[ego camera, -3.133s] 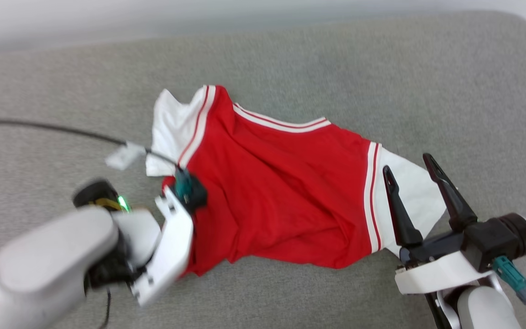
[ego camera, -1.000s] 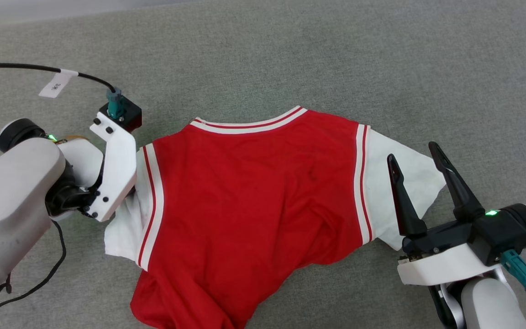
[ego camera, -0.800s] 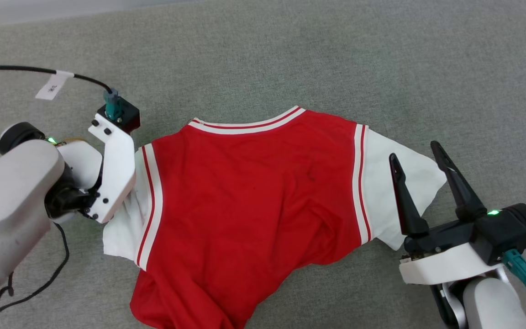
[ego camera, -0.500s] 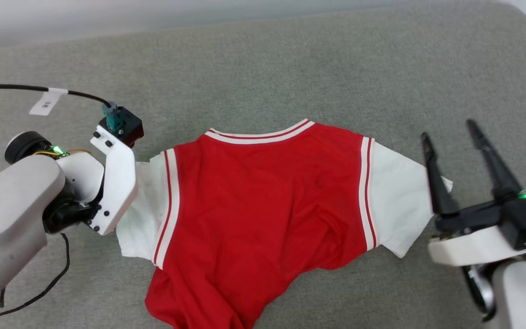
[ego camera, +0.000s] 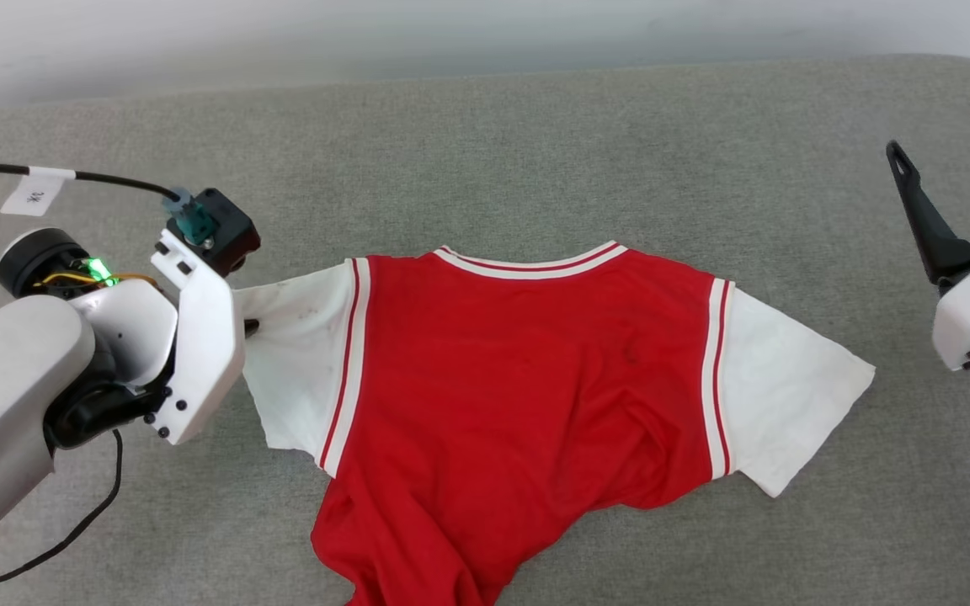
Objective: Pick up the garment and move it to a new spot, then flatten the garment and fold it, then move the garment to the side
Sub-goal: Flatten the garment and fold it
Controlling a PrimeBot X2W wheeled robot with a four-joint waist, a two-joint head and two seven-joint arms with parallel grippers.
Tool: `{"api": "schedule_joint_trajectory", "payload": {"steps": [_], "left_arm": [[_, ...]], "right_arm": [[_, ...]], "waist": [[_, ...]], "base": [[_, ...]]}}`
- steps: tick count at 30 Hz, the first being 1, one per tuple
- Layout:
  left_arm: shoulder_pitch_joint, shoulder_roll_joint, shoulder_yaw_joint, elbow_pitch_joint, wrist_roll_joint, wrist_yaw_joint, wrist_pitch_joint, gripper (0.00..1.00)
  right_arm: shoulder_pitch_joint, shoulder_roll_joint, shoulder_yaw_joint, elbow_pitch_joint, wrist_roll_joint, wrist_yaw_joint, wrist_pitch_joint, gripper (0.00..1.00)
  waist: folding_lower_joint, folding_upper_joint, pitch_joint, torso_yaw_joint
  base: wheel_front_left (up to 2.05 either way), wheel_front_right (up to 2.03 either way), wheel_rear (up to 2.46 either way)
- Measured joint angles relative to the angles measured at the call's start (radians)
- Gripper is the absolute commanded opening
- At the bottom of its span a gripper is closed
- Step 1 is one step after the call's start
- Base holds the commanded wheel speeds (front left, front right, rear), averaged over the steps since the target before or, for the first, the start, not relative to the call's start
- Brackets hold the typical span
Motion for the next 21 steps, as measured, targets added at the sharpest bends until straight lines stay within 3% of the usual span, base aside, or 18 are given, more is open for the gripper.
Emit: {"api": "schedule_joint_trajectory", "payload": {"steps": [8,11,15,21], "left_arm": [[-0.008,0.004,0.008,-0.056,0.016,0.009,-0.011,0.0],[-0.024,0.005,0.013,-0.068,0.025,0.009,-0.013,0.0],[-0.047,0.002,0.019,-0.08,0.036,0.009,-0.016,0.0],[-0.081,-0.008,0.027,-0.087,0.05,0.003,-0.02,0.0]], "right_arm": [[-0.083,-0.229,0.186,0.034,0.409,0.0,0.612,1.0],[-0.101,-0.311,0.246,0.016,0.509,0.0,0.793,1.0],[-0.105,-0.339,0.256,0.04,0.611,0.0,0.949,1.0],[-0.106,-0.294,0.256,0.092,0.626,0.0,1.031,1.0]], "waist": [[0.0,0.0,0.037,0.024],[0.0,0.0,0.061,0.032],[0.0,0.0,0.097,0.043],[0.0001,0.0,0.156,0.063]], "base": [[0.0,0.0,0.0],[0.0,0.0,0.0],[0.0,0.0,0.0],[0.0,0.0,0.0]]}}
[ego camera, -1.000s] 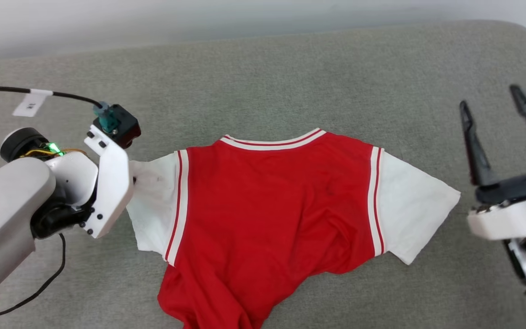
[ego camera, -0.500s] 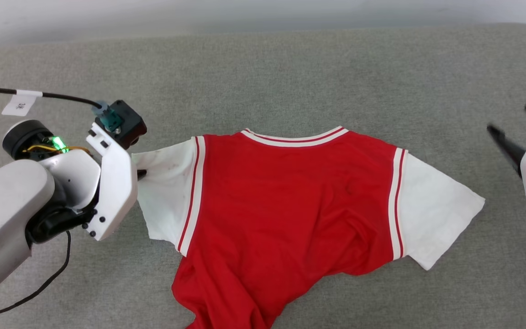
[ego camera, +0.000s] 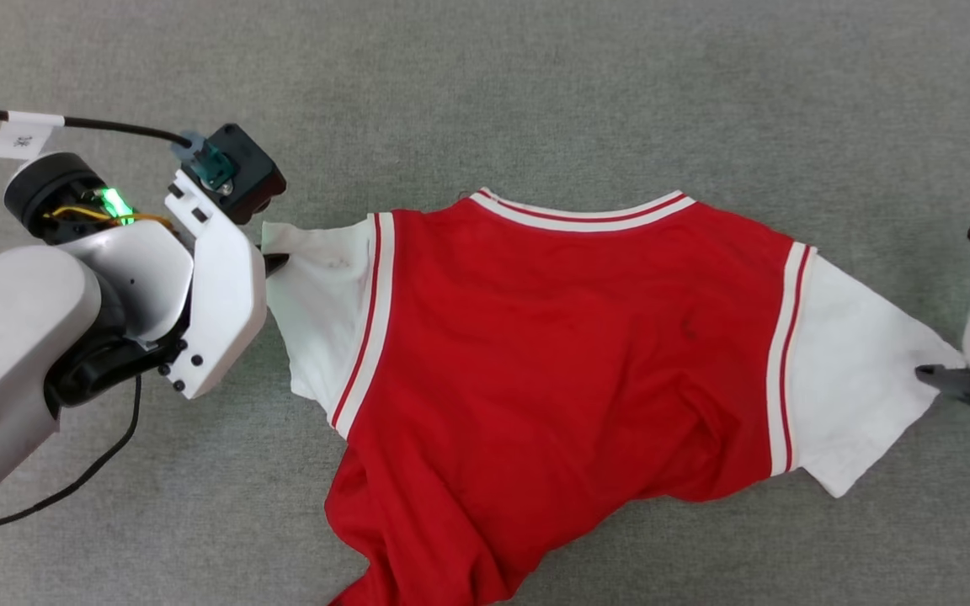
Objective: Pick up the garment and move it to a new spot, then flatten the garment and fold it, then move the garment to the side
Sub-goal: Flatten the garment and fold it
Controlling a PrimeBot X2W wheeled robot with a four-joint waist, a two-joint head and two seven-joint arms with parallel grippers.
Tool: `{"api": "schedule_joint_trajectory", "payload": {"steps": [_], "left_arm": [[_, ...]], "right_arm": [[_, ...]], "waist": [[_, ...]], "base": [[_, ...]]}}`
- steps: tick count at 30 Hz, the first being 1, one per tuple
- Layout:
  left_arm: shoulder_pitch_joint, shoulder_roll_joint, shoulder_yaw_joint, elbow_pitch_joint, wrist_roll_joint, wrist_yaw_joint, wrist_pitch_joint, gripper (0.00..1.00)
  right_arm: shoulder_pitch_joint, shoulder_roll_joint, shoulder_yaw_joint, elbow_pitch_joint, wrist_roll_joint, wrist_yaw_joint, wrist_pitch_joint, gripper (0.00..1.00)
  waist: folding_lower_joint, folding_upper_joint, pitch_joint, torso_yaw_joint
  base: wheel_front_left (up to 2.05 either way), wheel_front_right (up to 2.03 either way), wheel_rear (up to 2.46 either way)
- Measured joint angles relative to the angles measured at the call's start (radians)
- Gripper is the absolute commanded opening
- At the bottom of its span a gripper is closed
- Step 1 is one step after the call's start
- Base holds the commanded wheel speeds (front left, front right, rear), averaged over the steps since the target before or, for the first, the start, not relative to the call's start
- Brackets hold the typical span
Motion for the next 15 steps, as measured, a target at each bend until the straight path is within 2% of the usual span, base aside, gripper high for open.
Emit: {"api": "schedule_joint_trajectory", "payload": {"steps": [4,10,11,12,15], "left_arm": [[-0.011,-0.006,0.0,0.001,0.001,-0.003,-0.007,0.0],[-0.014,-0.007,-0.008,0.019,0.0,-0.008,-0.02,0.0],[-0.014,-0.008,-0.01,0.025,0.0,-0.008,-0.021,0.0],[-0.012,-0.011,-0.012,0.03,-0.002,-0.009,-0.027,0.0],[0.005,-0.022,-0.017,0.049,-0.008,-0.009,-0.051,0.0]], "right_arm": [[0.014,0.057,0.009,0.052,-0.008,-0.001,0.001,1.0],[0.015,0.082,0.043,0.095,-0.034,-0.001,-0.067,1.0],[0.012,0.082,0.057,0.1,-0.039,-0.002,-0.083,0.05],[0.01,0.081,0.068,0.105,-0.04,-0.002,-0.101,0.0],[0.001,0.084,0.095,0.12,-0.022,-0.002,-0.145,0.0]], "waist": [[0.0,0.0,0.032,0.014],[-0.0001,0.0,0.045,0.018],[-0.0001,0.0,0.041,0.016],[-0.0001,0.0,0.034,0.015],[0.0,0.0,0.005,0.012]], "base": [[0.0,0.0,0.0],[0.0,0.0,0.0],[0.0,0.0,0.0],[0.0,0.0,0.0],[0.0,0.0,0.0]]}}
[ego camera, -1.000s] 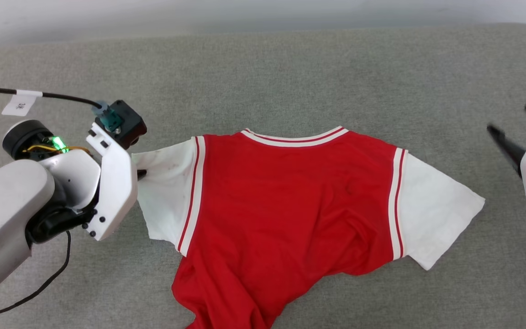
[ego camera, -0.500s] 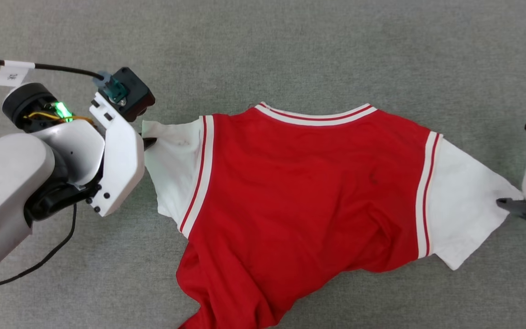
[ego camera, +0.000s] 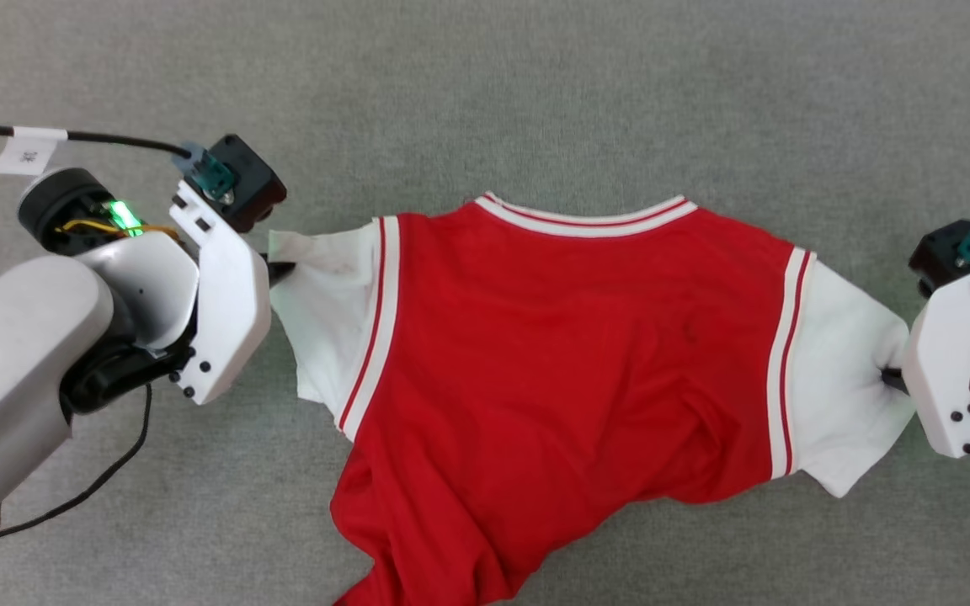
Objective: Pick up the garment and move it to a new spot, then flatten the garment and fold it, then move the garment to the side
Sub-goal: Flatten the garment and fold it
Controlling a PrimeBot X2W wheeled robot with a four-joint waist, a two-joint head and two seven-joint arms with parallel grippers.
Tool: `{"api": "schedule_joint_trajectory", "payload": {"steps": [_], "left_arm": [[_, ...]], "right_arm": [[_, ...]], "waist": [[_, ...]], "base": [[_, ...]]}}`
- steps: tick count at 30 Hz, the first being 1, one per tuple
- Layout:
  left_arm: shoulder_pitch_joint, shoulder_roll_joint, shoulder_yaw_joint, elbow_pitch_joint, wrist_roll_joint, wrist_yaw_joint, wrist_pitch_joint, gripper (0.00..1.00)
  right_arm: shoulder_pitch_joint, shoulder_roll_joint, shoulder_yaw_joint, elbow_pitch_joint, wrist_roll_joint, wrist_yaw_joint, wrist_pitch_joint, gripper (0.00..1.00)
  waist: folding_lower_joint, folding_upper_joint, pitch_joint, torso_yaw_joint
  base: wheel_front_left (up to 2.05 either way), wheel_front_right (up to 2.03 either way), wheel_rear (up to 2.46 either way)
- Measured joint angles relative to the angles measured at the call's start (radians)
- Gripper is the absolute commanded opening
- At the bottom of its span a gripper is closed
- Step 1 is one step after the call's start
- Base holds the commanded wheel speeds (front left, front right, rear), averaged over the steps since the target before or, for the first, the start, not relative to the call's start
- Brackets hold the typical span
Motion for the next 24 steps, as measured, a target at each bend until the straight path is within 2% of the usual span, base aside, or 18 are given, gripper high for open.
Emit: {"api": "schedule_joint_trajectory", "payload": {"steps": [3,8,13,20,24], "left_arm": [[0.018,-0.012,0.003,0.009,-0.014,-0.002,-0.044,0.0],[0.019,-0.018,0.026,0.01,-0.009,-0.003,-0.124,0.0],[0.016,-0.009,0.066,0.001,-0.005,0.01,-0.2,0.0],[-0.036,0.003,0.123,-0.022,0.018,0.043,-0.262,0.0],[-0.096,-0.019,0.158,-0.019,0.03,0.058,-0.284,0.0]], "right_arm": [[-0.002,-0.008,0.02,-0.007,0.012,0.002,-0.075,0.0],[-0.017,-0.066,0.007,-0.047,0.04,0.002,-0.229,0.0],[-0.021,-0.118,-0.009,-0.098,0.053,0.002,-0.334,0.0],[-0.097,-0.152,-0.077,-0.162,0.039,0.002,-0.418,0.0],[-0.163,-0.15,-0.108,-0.189,-0.008,0.002,-0.431,0.0]], "waist": [[0.0,0.0,-0.04,-0.004],[0.0,0.0,-0.115,-0.005],[0.0,0.0,-0.182,-0.006],[-0.0001,0.0,-0.236,-0.017],[-0.0001,0.0,-0.229,-0.017]], "base": [[0.0,0.0,0.0],[0.0,0.0,0.0],[0.0,0.0,0.0],[0.0,0.0,0.0],[0.0,0.0,0.0]]}}
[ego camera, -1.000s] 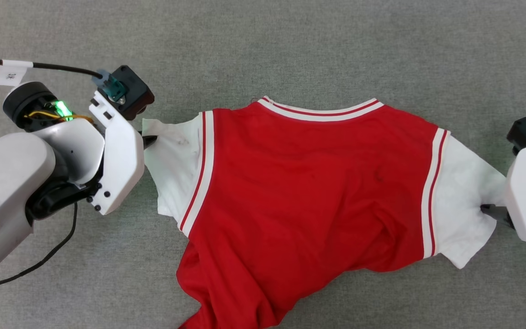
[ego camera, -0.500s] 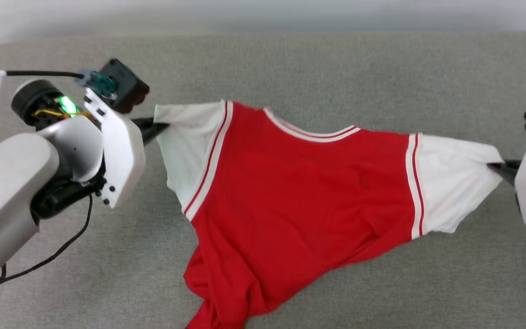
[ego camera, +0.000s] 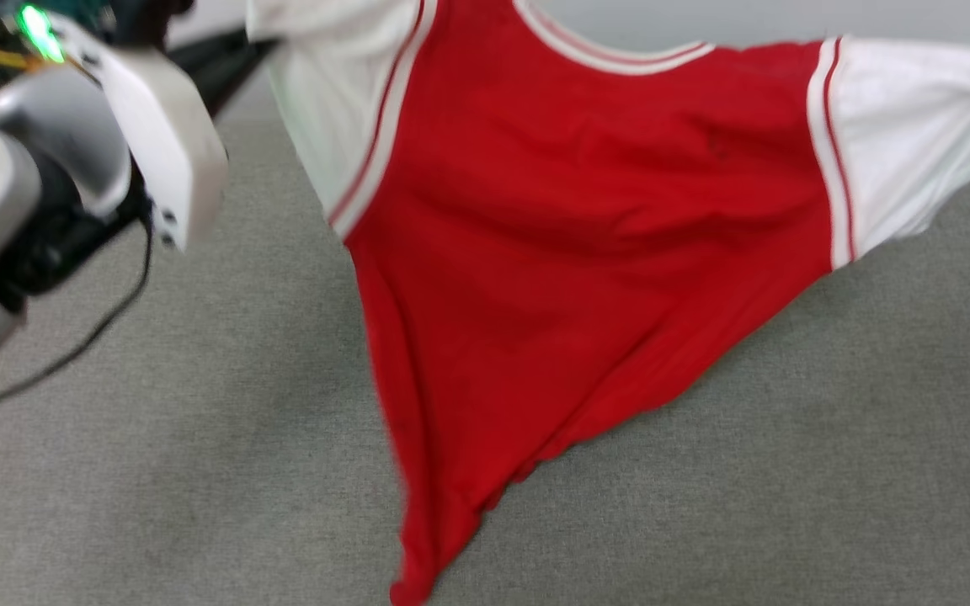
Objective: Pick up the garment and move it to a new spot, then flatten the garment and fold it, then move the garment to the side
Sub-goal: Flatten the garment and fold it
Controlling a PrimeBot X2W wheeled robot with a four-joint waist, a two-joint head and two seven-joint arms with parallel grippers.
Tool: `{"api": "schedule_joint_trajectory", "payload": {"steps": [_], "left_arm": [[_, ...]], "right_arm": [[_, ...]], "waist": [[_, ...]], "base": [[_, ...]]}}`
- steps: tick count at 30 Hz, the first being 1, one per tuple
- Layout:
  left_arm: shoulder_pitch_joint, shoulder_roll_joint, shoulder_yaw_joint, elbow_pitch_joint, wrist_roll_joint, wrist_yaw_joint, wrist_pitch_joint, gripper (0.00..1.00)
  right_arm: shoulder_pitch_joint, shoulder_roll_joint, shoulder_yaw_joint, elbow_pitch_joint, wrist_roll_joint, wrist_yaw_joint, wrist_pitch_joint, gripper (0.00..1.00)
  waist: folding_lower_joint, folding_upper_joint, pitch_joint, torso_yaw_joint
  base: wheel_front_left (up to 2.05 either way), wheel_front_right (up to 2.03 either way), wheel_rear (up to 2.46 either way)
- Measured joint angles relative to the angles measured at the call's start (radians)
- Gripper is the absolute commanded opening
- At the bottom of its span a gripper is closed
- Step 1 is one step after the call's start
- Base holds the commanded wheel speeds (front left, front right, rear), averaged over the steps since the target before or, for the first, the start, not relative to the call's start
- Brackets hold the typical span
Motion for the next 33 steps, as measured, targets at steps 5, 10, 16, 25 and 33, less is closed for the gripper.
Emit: {"api": "schedule_joint_trajectory", "payload": {"steps": [5,10,16,25,33], "left_arm": [[-0.11,-0.057,0.035,0.061,0.039,0.003,-0.021,0.0],[-0.244,-0.121,0.069,0.165,0.078,0.0,-0.049,0.0],[-0.428,-0.182,0.115,0.323,0.132,-0.008,-0.1,0.0],[-0.654,-0.258,0.17,0.506,0.162,-0.034,-0.197,0.0],[-0.698,-0.298,0.153,0.634,0.157,-0.057,-0.258,0.0]], "right_arm": [[-0.14,0.044,-0.026,0.021,-0.097,0.0,0.011,0.0],[-0.345,0.126,-0.03,0.098,-0.208,0.0,0.003,0.0],[-0.618,0.206,-0.034,0.215,-0.34,0.0,-0.052,0.0],[-0.943,0.276,-0.011,0.385,-0.486,0.0,-0.155,0.0],[-0.999,0.345,0.017,0.542,-0.509,0.0,-0.235,0.0]], "waist": [[0.0001,0.0,0.041,-0.004],[0.0001,0.0,0.111,-0.008],[0.0002,0.0,0.211,-0.015],[0.0003,0.0,0.338,-0.019],[0.0002,0.0,0.374,-0.011]], "base": [[0.0,0.0,0.0],[0.0,0.0,0.0],[0.0,0.0,0.0],[0.0,0.0,0.0],[0.0,0.0,0.0]]}}
